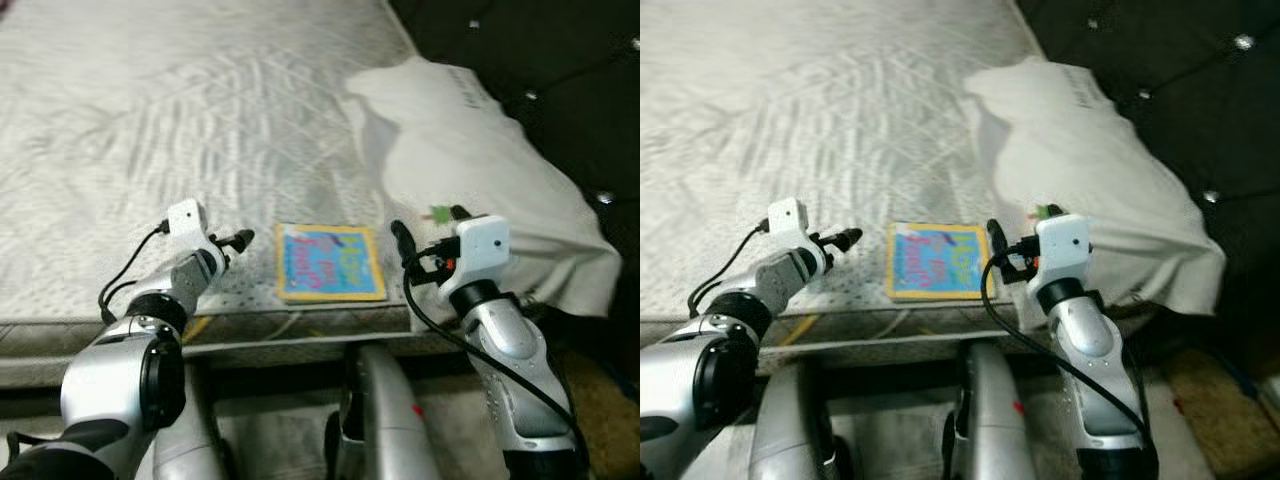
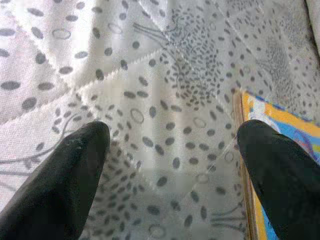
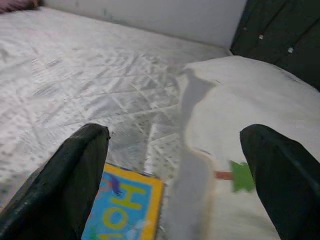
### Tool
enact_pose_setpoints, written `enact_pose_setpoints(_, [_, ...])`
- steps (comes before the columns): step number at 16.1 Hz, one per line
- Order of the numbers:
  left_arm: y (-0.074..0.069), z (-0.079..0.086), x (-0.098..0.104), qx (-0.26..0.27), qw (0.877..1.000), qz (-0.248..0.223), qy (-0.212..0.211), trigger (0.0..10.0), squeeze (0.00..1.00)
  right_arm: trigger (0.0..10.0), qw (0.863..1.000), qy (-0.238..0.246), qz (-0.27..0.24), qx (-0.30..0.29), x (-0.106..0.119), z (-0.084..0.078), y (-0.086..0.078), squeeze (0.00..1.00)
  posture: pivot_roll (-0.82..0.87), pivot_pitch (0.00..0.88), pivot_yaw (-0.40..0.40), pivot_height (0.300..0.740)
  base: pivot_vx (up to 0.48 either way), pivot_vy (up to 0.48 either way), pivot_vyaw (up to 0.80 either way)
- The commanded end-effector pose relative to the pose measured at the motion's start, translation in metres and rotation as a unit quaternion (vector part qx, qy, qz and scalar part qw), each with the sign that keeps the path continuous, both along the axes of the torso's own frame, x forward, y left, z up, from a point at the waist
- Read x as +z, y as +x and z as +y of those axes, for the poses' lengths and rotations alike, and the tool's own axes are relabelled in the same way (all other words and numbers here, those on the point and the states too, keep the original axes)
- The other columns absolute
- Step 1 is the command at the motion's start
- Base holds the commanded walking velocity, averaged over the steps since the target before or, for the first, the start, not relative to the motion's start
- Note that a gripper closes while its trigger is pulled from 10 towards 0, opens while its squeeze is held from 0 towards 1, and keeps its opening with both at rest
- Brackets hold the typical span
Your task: Clean up the room
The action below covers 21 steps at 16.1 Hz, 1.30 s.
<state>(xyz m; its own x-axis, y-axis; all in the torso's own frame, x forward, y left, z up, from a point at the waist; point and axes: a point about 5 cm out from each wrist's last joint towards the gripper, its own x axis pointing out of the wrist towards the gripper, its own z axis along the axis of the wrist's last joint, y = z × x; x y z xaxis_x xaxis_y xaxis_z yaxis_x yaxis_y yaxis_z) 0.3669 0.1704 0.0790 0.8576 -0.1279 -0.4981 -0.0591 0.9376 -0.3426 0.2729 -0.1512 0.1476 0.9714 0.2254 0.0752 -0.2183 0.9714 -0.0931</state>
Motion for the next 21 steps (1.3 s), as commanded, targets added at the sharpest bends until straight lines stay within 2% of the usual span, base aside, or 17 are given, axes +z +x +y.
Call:
enact_pose_setpoints(1, [-0.001,-0.005,-0.002,-0.014,1.000,0.005,0.027,10.0,1.00,10.0,1.000,0.004,0.000,0.002,-0.001,0.000,0.003,0.00,-0.12,0.033,-0.091,0.529,0.000,0.000,0.00])
enact_pose_setpoints(2, [-0.001,-0.002,-0.003,-0.010,0.999,0.003,0.041,10.0,0.20,10.0,1.000,0.008,-0.002,0.007,-0.001,0.003,0.006,0.00,-0.11,0.029,-0.088,0.529,0.000,0.000,0.00])
enact_pose_setpoints(3, [-0.001,0.001,-0.002,-0.004,0.999,-0.002,0.045,10.0,0.59,10.0,1.000,0.013,-0.003,0.010,-0.002,0.006,0.007,0.00,-0.11,0.024,-0.083,0.529,0.000,0.000,0.00])
enact_pose_setpoints(4, [0.000,0.003,-0.001,0.002,0.999,-0.005,0.049,10.0,0.84,10.0,1.000,0.016,-0.004,0.012,-0.002,0.007,0.008,0.00,-0.10,0.020,-0.081,0.529,0.000,0.000,0.00])
enact_pose_setpoints(5, [0.001,0.006,0.002,0.008,0.999,-0.011,0.052,10.0,1.00,10.0,1.000,0.017,-0.004,0.012,-0.002,0.008,0.008,0.00,-0.10,0.015,-0.075,0.529,0.000,0.000,0.00])
enact_pose_setpoints(8, [0.004,0.017,0.009,0.030,0.994,-0.045,0.097,10.0,1.00,10.0,1.000,0.029,-0.003,0.003,-0.006,0.008,0.010,0.00,-0.08,0.000,-0.059,0.529,0.000,0.000,0.00])
enact_pose_setpoints(10, [0.002,0.023,0.010,0.049,0.991,-0.064,0.108,10.0,1.00,10.0,0.999,0.035,0.000,-0.002,-0.008,0.009,0.012,0.00,-0.07,0.000,-0.051,0.529,0.000,0.000,0.00])
enact_pose_setpoints(13, [-0.010,0.028,0.013,0.058,0.980,-0.130,0.141,10.0,1.00,10.0,0.999,0.045,0.003,-0.012,-0.010,0.010,0.019,0.00,-0.04,0.000,-0.049,0.529,0.000,0.000,0.00])
enact_pose_setpoints(15, [-0.021,0.028,0.021,0.063,0.969,-0.171,0.168,10.0,1.00,10.0,0.999,0.046,0.006,-0.014,-0.011,0.013,0.023,0.00,-0.01,0.000,-0.055,0.529,0.000,0.000,0.00])
enact_pose_setpoints(16, [-0.030,0.029,0.030,0.078,0.958,-0.198,0.195,10.0,1.00,10.0,0.998,0.061,0.004,-0.014,-0.010,0.013,0.026,0.00,0.00,0.000,-0.056,0.529,0.000,0.000,0.00])
enact_pose_setpoints(17, [-0.031,0.028,0.033,0.076,0.956,-0.206,0.195,10.0,1.00,10.0,0.998,0.066,0.003,-0.014,-0.010,0.013,0.029,0.00,0.01,0.000,-0.056,0.529,0.000,0.000,0.00])
enact_pose_setpoints(18, [-0.035,0.032,0.039,0.090,0.948,-0.218,0.212,10.0,0.00,10.0,0.997,0.079,-0.003,-0.010,-0.007,0.014,0.031,0.00,0.01,0.000,-0.056,0.529,0.000,0.000,0.00])
enact_pose_setpoints(19, [-0.046,0.041,0.047,0.105,0.939,-0.240,0.224,10.0,0.00,10.0,0.996,0.087,-0.016,-0.014,-0.002,0.014,0.037,0.00,0.02,0.000,-0.061,0.529,0.000,0.000,0.00])
enact_pose_setpoints(21, [-0.054,0.042,0.052,0.096,0.936,-0.262,0.213,10.0,0.00,10.0,0.996,0.086,-0.022,-0.019,0.000,0.013,0.040,0.00,0.02,0.000,-0.061,0.549,0.000,0.000,0.00])
